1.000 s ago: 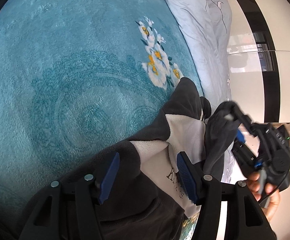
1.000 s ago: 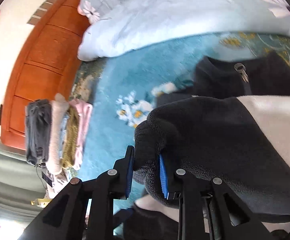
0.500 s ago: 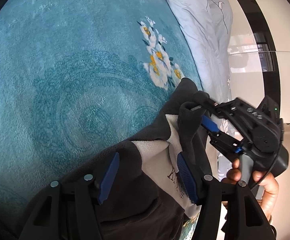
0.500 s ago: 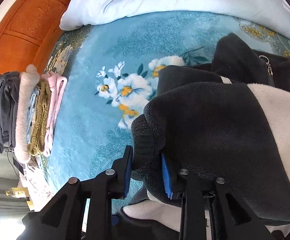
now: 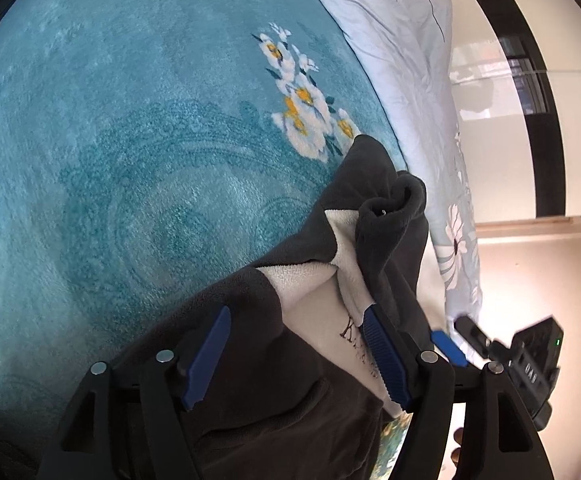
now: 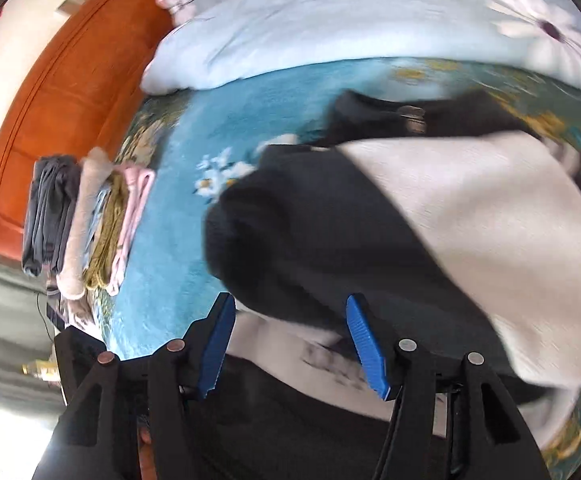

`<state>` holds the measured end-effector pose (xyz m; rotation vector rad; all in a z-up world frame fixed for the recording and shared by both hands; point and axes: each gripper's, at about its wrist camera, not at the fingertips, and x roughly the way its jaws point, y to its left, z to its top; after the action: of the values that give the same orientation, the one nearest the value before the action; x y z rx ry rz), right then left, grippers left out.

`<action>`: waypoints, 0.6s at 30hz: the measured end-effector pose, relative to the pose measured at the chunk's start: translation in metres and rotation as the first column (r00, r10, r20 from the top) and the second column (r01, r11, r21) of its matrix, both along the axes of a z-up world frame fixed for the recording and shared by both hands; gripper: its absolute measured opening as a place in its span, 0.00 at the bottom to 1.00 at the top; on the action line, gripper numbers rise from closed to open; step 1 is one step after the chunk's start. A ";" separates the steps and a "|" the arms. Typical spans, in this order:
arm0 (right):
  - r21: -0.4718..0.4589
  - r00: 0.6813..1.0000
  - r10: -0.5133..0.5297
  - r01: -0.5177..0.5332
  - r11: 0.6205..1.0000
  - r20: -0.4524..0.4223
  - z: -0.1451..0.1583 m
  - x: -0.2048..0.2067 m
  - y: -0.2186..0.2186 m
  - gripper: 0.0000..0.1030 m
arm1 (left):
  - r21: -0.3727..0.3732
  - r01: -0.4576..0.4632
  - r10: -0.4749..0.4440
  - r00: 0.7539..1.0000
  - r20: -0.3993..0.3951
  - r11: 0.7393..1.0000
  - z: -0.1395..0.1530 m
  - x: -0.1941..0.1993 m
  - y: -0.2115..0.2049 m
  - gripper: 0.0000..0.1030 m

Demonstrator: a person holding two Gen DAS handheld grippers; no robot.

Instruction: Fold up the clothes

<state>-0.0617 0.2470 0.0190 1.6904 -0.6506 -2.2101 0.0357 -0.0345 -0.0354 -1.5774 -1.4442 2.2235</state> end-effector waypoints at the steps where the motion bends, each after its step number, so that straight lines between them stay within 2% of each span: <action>1: 0.012 1.000 -0.020 0.020 1.000 0.007 0.000 0.010 0.015 0.58 | -0.020 0.010 -0.010 1.000 -0.004 1.000 0.004 -0.002 -0.002 0.71; 3: 0.042 0.998 -0.059 0.058 0.997 0.021 0.000 0.030 0.043 0.58 | -0.088 0.060 -0.059 0.998 0.006 0.994 0.010 -0.008 -0.006 0.71; 5: 0.084 0.995 -0.098 0.094 0.992 0.035 -0.004 0.050 0.072 0.58 | -0.175 0.131 -0.126 0.991 0.038 0.976 0.014 -0.016 -0.009 0.71; 7: 0.116 0.987 -0.150 0.143 0.983 0.055 -0.009 0.070 0.100 0.58 | -0.227 0.184 -0.163 0.981 0.107 0.956 0.009 -0.022 -0.016 0.71; 13: 0.135 0.952 -0.257 0.236 0.962 0.165 -0.046 0.131 0.154 0.58 | -0.129 0.170 -0.130 0.953 0.272 0.977 -0.031 -0.019 -0.044 0.71; 16: 0.096 0.929 -0.276 0.260 0.961 0.245 -0.071 0.157 0.160 0.58 | -0.119 0.241 -0.197 0.935 0.295 0.963 -0.036 -0.018 -0.031 0.71; 18: 0.076 0.924 -0.276 0.266 0.961 0.264 -0.079 0.169 0.158 0.58 | -0.120 0.290 -0.245 0.925 0.292 0.950 -0.035 -0.018 -0.021 0.71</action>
<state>0.1073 0.4049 -0.0600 2.0572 -0.9687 -2.1945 0.0174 -0.0555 -0.0701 -2.0632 -1.0338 2.0707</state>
